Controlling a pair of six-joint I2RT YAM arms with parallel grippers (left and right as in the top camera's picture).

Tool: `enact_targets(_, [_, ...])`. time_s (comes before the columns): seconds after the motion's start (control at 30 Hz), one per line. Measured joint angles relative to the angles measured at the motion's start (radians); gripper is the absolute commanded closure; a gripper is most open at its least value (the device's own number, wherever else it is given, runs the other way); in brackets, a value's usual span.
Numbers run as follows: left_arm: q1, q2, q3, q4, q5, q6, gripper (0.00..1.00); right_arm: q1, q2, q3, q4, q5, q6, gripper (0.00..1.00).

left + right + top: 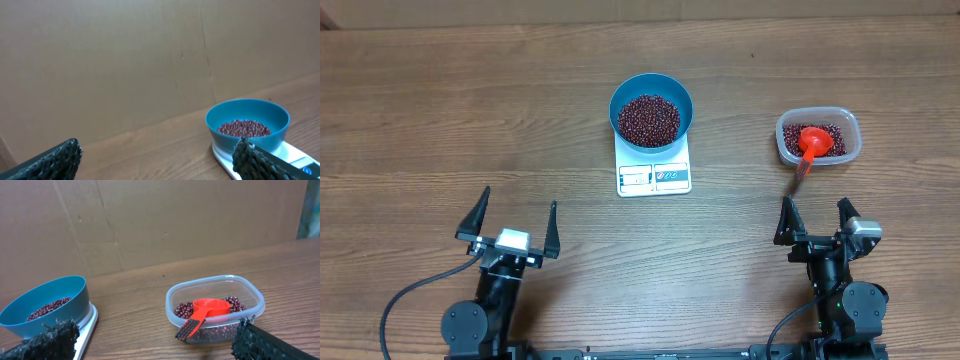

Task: Scoop item into bowl and weigh 150g on scale

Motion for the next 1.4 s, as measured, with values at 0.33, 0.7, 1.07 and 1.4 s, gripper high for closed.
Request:
enact_targets(0.33, [-0.001, -0.092, -0.097, -0.123, -0.03, -0.01, 0.0, 0.0, 0.0, 0.0, -0.001, 0.0, 0.0, 0.0])
enact_targets(0.7, [-0.001, -0.095, -0.099, -0.2, -0.045, -0.014, 0.0, 0.0, 0.0, 0.0, 0.0, 0.0, 0.0, 0.0])
enact_targets(1.07, [-0.001, -0.095, -0.099, -0.2, -0.045, -0.014, 0.01, 0.0, 0.0, 0.0, 0.0, 0.0, 0.0, 0.0])
enact_targets(1.4, [-0.001, -0.095, -0.099, -0.2, -0.045, -0.014, 0.0, 0.0, 0.0, 0.0, 0.0, 0.0, 0.0, 0.0])
